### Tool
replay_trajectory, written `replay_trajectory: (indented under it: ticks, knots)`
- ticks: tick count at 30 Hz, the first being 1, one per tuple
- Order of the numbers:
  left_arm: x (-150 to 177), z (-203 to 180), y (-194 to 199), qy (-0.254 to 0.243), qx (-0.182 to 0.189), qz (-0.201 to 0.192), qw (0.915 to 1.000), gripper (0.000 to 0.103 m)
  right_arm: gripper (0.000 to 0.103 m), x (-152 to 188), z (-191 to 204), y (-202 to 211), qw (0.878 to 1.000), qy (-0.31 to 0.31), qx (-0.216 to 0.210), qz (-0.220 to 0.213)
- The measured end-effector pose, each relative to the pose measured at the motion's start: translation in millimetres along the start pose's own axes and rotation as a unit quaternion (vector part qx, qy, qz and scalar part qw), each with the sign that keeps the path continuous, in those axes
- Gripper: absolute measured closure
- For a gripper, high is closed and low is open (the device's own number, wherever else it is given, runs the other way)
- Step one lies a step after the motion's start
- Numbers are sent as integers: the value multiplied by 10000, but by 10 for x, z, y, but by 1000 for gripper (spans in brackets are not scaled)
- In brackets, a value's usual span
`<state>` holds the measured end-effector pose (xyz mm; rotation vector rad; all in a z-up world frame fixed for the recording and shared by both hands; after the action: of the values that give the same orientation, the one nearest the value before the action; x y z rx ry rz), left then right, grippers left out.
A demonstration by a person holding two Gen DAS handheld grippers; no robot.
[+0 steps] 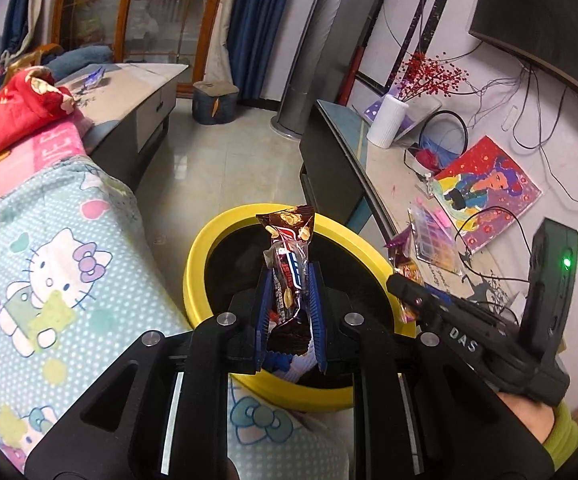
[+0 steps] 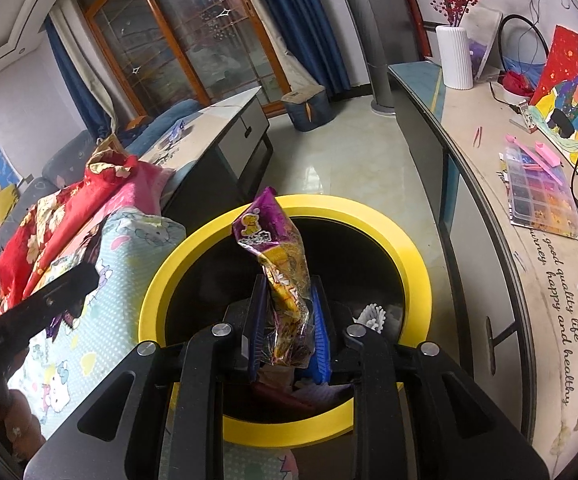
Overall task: Collect trash
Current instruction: 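Carry the chocolate bar and yellow-purple wrapper over the yellow trash bin, then open the left gripper over the bin while the right gripper releases the wrapper, then move both open grippers back to the green and purple wrappers on the bedsheet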
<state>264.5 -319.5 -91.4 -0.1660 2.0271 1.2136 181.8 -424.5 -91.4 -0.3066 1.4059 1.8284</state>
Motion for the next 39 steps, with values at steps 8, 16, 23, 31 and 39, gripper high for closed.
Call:
replay_trajectory:
  ticks: [8,16,23,31,39]
  knots:
    - [-63,84,53,133,162,-130,9997,15,58,-6,-18,10,9999,25,138,-44]
    - [-38,246,319,218,-13,-377,9991,11,49,-53,121,115,9995,165,104,-243]
    - [-4,455,632,228,-397,-682,9966,11,46,-61,485,215,9982,464,-159,-343]
    - [66,847,1008,431,-790,-975,9912,11,44,7,1047,241,9940,933,-482,-308]
    - [130,1283,1316,782,-1132,-1177,9835,11,43,151,1633,189,9860,1446,-808,-181]
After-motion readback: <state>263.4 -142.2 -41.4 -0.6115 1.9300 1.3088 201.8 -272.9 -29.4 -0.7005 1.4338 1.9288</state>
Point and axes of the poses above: each gripper's, at about its wrist camera, not at the fingertips, and y roughly against the way its jaws point, z to its left, x to its underside, the point moved 6 cm from there along -y, roughly the way its jaws point, and after that the axes turned 3 degrees about z, right-handed, at the moved point
